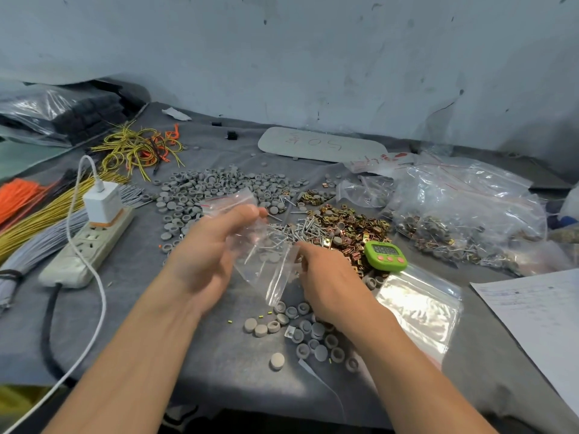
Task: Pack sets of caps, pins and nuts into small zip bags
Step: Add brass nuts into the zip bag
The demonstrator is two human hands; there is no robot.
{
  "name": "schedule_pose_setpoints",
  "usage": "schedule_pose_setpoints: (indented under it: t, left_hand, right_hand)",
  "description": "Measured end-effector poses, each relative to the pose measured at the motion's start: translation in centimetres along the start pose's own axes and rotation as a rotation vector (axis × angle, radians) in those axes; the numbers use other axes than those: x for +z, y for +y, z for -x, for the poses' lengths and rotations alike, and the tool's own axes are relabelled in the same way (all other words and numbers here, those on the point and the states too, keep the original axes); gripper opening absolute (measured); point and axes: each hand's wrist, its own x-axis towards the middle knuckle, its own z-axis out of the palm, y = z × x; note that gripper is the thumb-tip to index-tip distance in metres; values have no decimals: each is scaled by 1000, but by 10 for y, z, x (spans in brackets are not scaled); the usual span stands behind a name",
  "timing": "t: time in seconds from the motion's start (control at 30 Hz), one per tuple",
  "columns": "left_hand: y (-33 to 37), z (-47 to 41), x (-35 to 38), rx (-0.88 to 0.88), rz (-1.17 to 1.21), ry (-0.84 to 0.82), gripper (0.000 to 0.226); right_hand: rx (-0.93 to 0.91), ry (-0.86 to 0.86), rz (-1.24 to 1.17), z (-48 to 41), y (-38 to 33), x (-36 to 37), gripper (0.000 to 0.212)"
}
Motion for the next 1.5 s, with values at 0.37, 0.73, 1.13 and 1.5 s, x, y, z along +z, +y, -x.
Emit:
schedule_pose_setpoints:
  t: [0.37, 0.73, 1.13, 1.5]
  left_hand:
    - [-36, 2, 7, 513, -1350, 156, 61]
    - [-37, -3, 10, 354, -946, 89, 46]
    - [-25, -11, -5, 392, -554, 236, 41]
    - [-24, -7, -8, 523, -1013, 303, 37]
  right_hand:
    - [-25, 388, -895, 8, -3, -22, 13]
    - [29, 498, -828, 3, 2, -25, 18]
    - [315, 120, 226, -11, 24, -13, 14]
    - [253, 333, 70, -3, 18, -23, 22]
